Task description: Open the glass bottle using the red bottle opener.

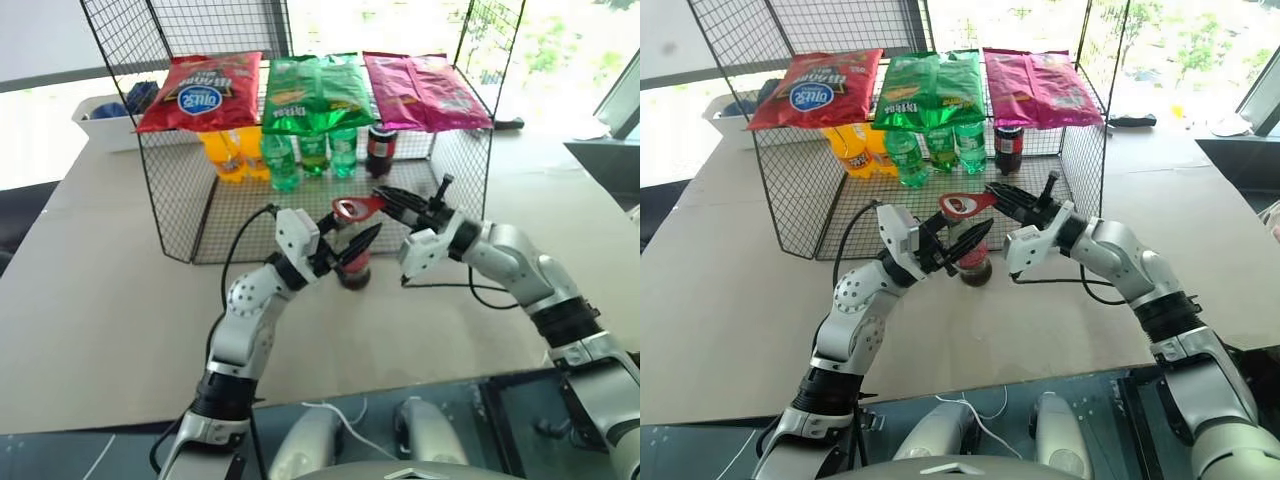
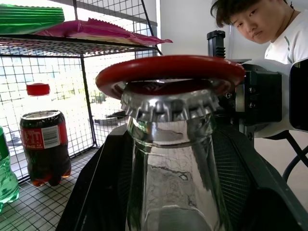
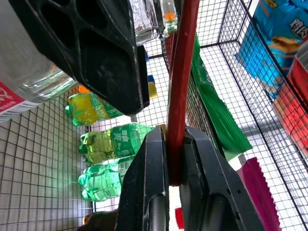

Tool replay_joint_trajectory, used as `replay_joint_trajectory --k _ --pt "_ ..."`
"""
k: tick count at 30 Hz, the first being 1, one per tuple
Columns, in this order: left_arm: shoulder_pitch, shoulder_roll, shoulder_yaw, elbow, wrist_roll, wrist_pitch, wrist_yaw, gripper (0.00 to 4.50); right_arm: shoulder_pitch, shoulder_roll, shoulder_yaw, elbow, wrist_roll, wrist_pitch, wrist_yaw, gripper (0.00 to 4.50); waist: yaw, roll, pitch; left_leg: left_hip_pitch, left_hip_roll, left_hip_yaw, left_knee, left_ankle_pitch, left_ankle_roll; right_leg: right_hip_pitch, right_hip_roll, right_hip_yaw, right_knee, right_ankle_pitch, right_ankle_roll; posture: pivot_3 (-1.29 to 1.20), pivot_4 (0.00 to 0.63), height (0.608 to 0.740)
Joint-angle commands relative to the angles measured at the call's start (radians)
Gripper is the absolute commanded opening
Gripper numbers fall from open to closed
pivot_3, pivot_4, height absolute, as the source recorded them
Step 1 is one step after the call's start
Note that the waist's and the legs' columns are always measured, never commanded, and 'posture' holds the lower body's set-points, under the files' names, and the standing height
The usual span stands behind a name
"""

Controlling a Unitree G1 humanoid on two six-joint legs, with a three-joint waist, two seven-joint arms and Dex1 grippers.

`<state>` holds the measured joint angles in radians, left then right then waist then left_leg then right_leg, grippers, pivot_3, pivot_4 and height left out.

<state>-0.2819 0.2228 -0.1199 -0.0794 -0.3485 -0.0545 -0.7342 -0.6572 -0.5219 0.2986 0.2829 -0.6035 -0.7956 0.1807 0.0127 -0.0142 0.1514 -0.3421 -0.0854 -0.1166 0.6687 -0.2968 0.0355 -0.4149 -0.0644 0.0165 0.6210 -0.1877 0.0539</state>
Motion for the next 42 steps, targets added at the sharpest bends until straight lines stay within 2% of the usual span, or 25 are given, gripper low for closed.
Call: replay_joint_trajectory --k 1,22,33,42 --pt "-0.002 -0.003 -0.033 0.057 0.042 0.031 0.007 2.25 -0.051 -0.01 0.011 -0.014 -0.034 -0.072 -0.032 0.0 0.002 0.0 0.0 0.0 0.0 0.0 0.0 0.0 0.0 0.0 0.0 0.0 0.0 0.0 0.0 0.0 0.15 0.734" --pt "-0.023 -0.02 -0.069 0.101 0.04 0.033 -0.024 2.25 -0.096 -0.103 -0.014 0.1 -0.083 -0.115 -0.133 0.0 0.001 0.0 0.0 -0.001 0.0 0.0 -0.002 0.0 0.0 0.0 0.0 0.0 -0.004 0.0 0.0 0.0 0.15 0.734" --pt "-0.003 -0.012 -0.055 0.09 0.032 0.033 -0.02 2.25 -0.078 -0.057 -0.038 0.028 0.003 -0.131 -0.14 0.0 0.0 0.0 0.0 -0.001 0.0 0.0 -0.002 0.0 0.0 0.0 0.0 0.0 -0.004 0.0 0.0 0.0 0.15 0.734" --pt "0.01 -0.001 -0.042 0.051 0.025 0.045 -0.013 2.25 -0.055 -0.015 -0.092 -0.006 0.083 -0.062 -0.148 0.0 0.0 0.0 0.0 -0.002 0.0 -0.001 -0.003 0.0 0.0 0.0 0.0 0.0 -0.006 0.0 0.0 0.0 0.15 0.734"
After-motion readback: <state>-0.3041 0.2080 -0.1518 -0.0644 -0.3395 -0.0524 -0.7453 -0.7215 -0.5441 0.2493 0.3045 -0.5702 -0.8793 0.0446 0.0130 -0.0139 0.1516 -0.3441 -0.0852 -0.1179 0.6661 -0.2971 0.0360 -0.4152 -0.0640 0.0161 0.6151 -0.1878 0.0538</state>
